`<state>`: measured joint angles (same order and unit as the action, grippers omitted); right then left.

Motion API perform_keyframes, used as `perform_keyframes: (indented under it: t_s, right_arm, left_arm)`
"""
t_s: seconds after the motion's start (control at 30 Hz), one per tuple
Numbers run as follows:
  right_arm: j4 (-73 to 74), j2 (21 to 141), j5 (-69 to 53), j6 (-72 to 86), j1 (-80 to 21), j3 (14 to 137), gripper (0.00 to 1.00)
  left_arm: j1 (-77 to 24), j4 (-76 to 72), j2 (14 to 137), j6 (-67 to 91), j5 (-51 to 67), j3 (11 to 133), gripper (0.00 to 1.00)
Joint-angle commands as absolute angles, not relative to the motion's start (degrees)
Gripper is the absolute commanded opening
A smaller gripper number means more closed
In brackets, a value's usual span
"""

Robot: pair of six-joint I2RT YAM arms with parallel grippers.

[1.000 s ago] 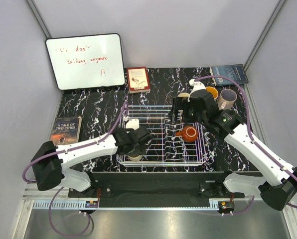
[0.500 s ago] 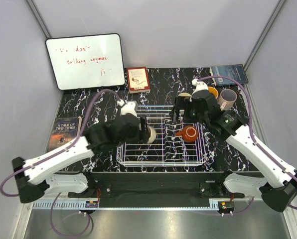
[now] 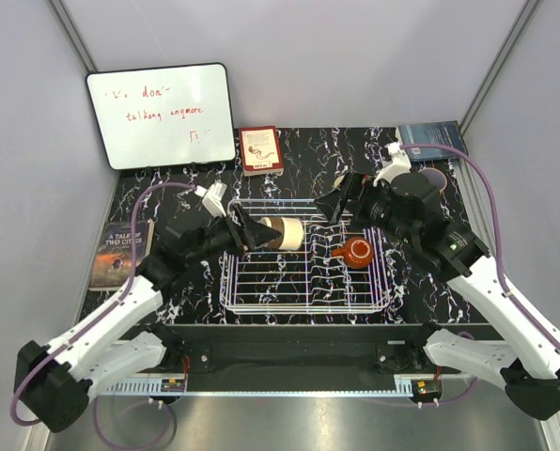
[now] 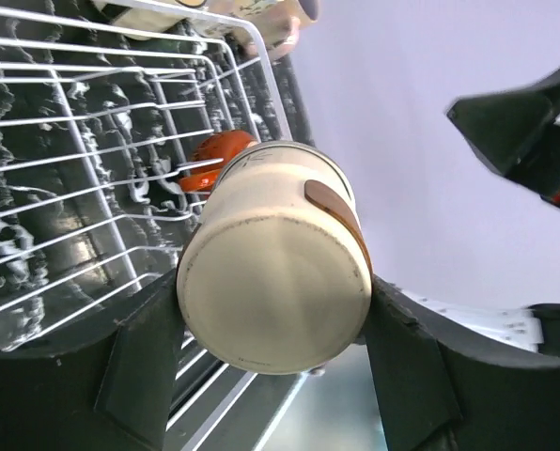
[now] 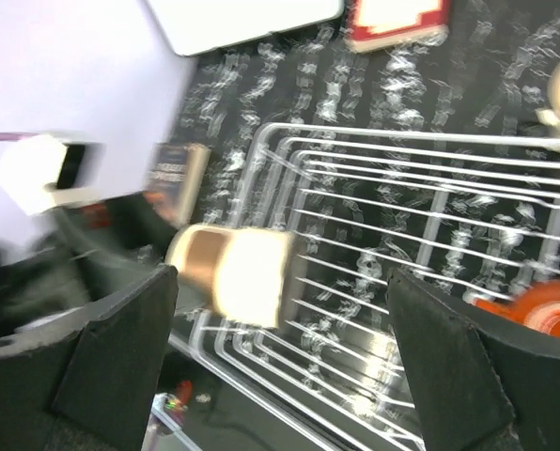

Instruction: Unload the cups from the dish rack

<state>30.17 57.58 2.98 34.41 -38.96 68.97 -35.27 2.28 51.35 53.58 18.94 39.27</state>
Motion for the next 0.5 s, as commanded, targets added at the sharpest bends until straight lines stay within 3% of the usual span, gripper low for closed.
perform_keyframes:
  t_s: [0.0,0.23,0.47]
  right_arm:
    - [23.8,57.0,-4.6,37.3,-39.4,69.6,1.00]
    - [21.0,57.0,-10.6,40.3,-39.3,67.2,0.96]
    - [20.0,58.4,-13.4,39.6,-39.4,68.2,0.88]
  left_arm:
    - [-29.9,-33.2,55.0,68.5,39.2,34.2,0.00]
    - [-28.8,-68.3,69.6,86.8,45.7,31.0,0.00]
    - [-28.8,-70.6,73.0,88.0,47.3,32.3,0.00]
